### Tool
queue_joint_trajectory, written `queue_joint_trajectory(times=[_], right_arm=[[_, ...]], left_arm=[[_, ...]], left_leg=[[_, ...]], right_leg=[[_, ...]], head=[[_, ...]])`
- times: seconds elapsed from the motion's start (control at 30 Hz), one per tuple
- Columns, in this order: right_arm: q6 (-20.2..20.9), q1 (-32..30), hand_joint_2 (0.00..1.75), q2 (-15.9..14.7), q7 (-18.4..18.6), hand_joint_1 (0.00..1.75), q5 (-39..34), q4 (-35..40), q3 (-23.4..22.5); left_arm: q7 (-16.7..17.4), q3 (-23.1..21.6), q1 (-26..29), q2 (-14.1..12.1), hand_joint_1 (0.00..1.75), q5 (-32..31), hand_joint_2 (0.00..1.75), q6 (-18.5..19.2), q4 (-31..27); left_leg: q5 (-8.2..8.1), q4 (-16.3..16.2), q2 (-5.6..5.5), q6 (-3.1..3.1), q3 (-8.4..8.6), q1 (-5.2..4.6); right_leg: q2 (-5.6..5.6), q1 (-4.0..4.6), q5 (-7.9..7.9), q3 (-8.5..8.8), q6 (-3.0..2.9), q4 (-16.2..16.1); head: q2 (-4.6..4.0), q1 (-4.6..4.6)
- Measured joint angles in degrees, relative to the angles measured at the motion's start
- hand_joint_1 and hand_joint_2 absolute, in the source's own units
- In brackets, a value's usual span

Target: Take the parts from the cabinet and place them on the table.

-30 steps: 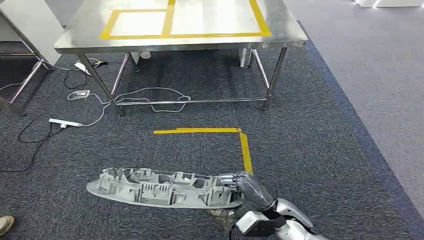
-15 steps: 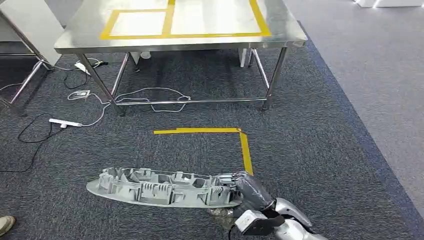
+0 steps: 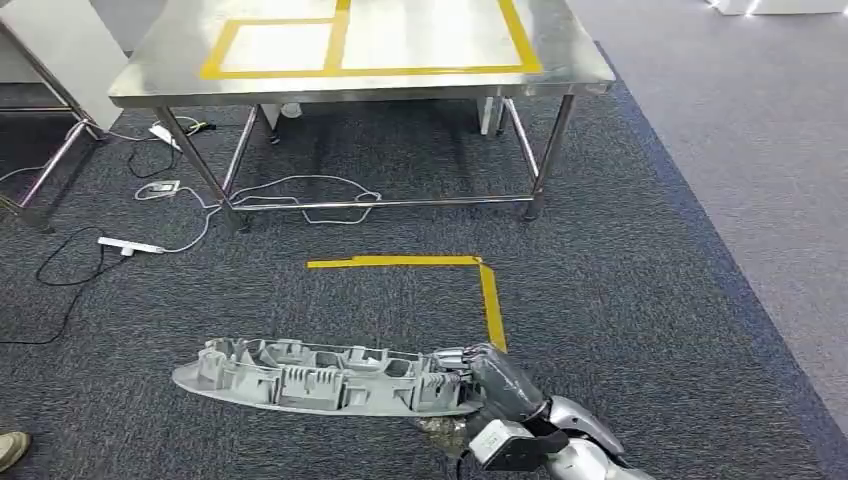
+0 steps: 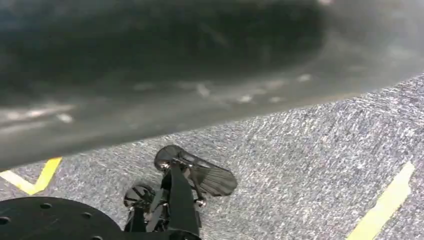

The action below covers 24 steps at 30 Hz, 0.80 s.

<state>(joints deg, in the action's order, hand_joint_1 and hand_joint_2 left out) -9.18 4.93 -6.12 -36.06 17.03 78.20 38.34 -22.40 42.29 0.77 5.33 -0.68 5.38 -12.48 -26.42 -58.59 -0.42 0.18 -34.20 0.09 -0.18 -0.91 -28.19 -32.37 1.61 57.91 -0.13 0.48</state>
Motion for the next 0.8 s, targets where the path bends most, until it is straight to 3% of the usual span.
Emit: queue_joint_trajectory(times=[0.3, 0.47, 0.5, 0.53, 0.57, 0.63, 0.67, 0.7, 0.73, 0.8], right_arm=[[0.02, -0.04, 1.75, 0.02, 0.02, 1.64, 0.00, -0.04, 0.00], [0.07, -0.08, 1.75, 0.04, 0.04, 1.64, 0.02, -0.02, 0.00], [0.07, -0.09, 1.75, 0.09, 0.04, 1.64, 0.04, 0.00, 0.00], [0.09, -0.10, 1.75, 0.09, 0.07, 1.64, 0.15, 0.00, -0.02], [0.11, 0.01, 1.75, 0.11, 0.09, 1.64, 0.20, 0.02, -0.02], [0.07, -0.05, 1.75, 0.17, 0.13, 1.64, 0.18, 0.02, -0.02], [0.07, -0.10, 1.75, 0.17, 0.24, 1.64, 0.20, 0.00, -0.02], [0.04, -0.17, 1.75, 0.17, 0.35, 1.64, 0.20, 0.00, -0.02], [0.02, -0.18, 1.75, 0.17, 0.46, 1.64, 0.22, 0.02, -0.02], [0.02, -0.16, 1.75, 0.20, 0.52, 1.64, 0.22, 0.02, -0.02]], left_arm=[[-0.15, 0.20, 0.13, -0.28, 0.00, -1.20, 0.00, 1.84, -0.17], [-0.83, 0.20, 0.25, -0.59, 0.00, -2.27, 0.00, 1.97, -0.17], [-0.94, 0.22, 0.21, -0.55, 0.00, -2.40, 0.00, 1.97, -0.20], [-1.14, 0.22, 0.25, -0.50, 0.00, -2.58, 0.00, 1.88, -0.20], [-1.22, 0.22, 0.25, -0.50, 0.00, -2.86, 0.00, 1.77, -0.20], [-1.55, 0.26, 0.25, -0.61, 0.00, -3.43, 0.00, 1.40, -0.22], [-1.82, 0.33, 0.24, -0.63, 0.00, -3.72, 0.00, 1.27, -0.24], [-2.06, 0.37, 0.27, -0.66, 0.00, -4.02, 0.00, 1.25, -0.28], [-2.30, 0.42, 0.35, -0.66, 0.00, -4.31, 0.00, 1.27, -0.28], [-2.60, 0.72, 0.34, -0.66, 0.00, -4.81, 0.00, 1.57, -0.31]], left_leg=[[-0.16, -0.20, -0.01, 0.45, -0.03, -0.32], [-0.32, -0.09, -0.01, 1.54, 0.00, -0.72], [0.20, 0.85, 0.01, 2.12, 0.56, -0.20], [0.31, 1.16, 0.07, 2.38, 0.90, -0.19], [0.33, 1.16, 0.07, 2.54, 0.93, -0.17], [0.12, 1.15, 0.02, 2.74, 0.92, -0.39], [0.01, 1.12, -0.01, 2.86, 0.92, -0.54], [-0.11, 1.12, -0.06, 2.83, 1.05, -0.67], [-0.25, 1.11, -0.17, 2.72, 1.23, -0.73], [-0.54, 1.02, -0.44, 2.35, 1.82, -0.80]], right_leg=[[0.00, -0.35, 0.11, 0.03, 0.41, -0.11], [-0.02, -0.73, 0.18, 0.38, 1.40, -0.71], [-0.03, -0.62, -0.04, 0.24, 1.67, -0.58], [0.03, -0.62, -1.05, -0.37, 1.51, 0.69], [0.10, -0.58, -2.92, -1.83, 1.33, 3.90], [0.10, -0.58, -7.11, -6.63, 1.31, 13.48], [0.09, -0.54, -8.13, -8.55, 1.29, 16.93], [0.10, -0.54, -7.50, -9.11, 1.15, 17.51], [0.09, -0.48, -5.62, -8.31, 0.99, 15.54], [0.10, -0.23, -0.07, -3.57, 0.31, 5.73]], head=[[0.00, 0.00], [0.00, -0.07], [0.00, 0.02], [0.00, 0.09], [0.00, 0.20], [0.00, 0.22], [0.00, 0.26], [0.00, 0.26], [0.00, 0.24], [0.00, 0.26]])
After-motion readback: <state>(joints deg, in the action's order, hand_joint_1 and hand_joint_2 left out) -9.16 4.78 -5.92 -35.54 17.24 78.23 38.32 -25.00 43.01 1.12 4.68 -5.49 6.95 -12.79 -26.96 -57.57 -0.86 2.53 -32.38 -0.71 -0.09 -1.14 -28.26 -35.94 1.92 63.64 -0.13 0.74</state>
